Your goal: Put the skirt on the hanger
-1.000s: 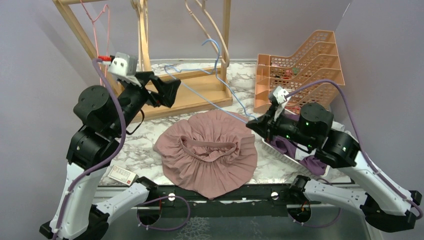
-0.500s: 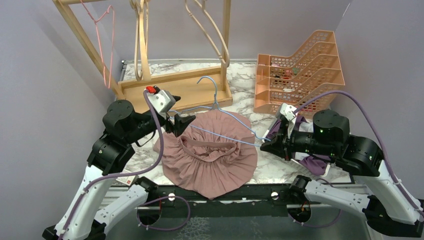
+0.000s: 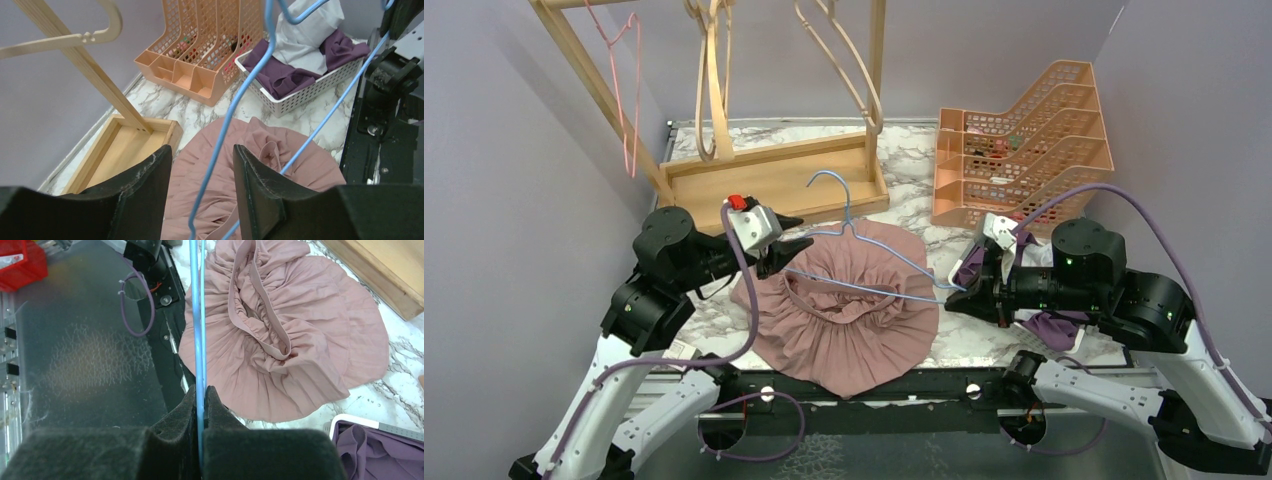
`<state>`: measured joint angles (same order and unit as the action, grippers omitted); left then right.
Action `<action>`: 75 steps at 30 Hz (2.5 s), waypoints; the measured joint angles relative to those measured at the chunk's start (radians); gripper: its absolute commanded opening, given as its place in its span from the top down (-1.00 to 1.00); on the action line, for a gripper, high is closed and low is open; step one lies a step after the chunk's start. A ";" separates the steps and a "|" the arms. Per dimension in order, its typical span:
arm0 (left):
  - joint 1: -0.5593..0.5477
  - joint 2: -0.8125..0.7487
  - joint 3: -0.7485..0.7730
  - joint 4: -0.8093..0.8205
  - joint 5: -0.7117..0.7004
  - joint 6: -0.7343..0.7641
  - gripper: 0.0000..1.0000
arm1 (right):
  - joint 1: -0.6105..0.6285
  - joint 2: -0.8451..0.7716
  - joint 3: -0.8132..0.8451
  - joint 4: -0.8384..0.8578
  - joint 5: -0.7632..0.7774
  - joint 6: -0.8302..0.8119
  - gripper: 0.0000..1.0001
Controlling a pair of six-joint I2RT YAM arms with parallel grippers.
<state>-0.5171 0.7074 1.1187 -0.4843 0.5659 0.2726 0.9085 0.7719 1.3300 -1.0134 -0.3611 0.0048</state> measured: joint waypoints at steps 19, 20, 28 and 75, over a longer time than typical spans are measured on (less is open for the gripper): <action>0.001 0.100 -0.007 -0.049 -0.045 0.165 1.00 | -0.002 0.160 0.094 0.117 0.094 0.006 -0.68; 0.001 0.107 -0.007 -0.049 -0.048 0.171 1.00 | -0.002 0.181 0.108 0.145 0.108 0.006 -0.69; 0.001 0.127 -0.007 -0.048 -0.068 0.226 1.00 | -0.002 0.369 0.191 0.372 0.228 0.138 -0.69; -0.041 0.064 -0.120 -0.172 -0.602 -0.583 -0.54 | -0.001 0.051 -0.273 0.657 0.065 -0.166 0.98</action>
<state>-0.5579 0.7715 0.9989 -0.6567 -0.0357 -0.3107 0.9077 0.8230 1.0569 -0.3565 -0.2962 -0.1616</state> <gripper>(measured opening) 0.770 0.049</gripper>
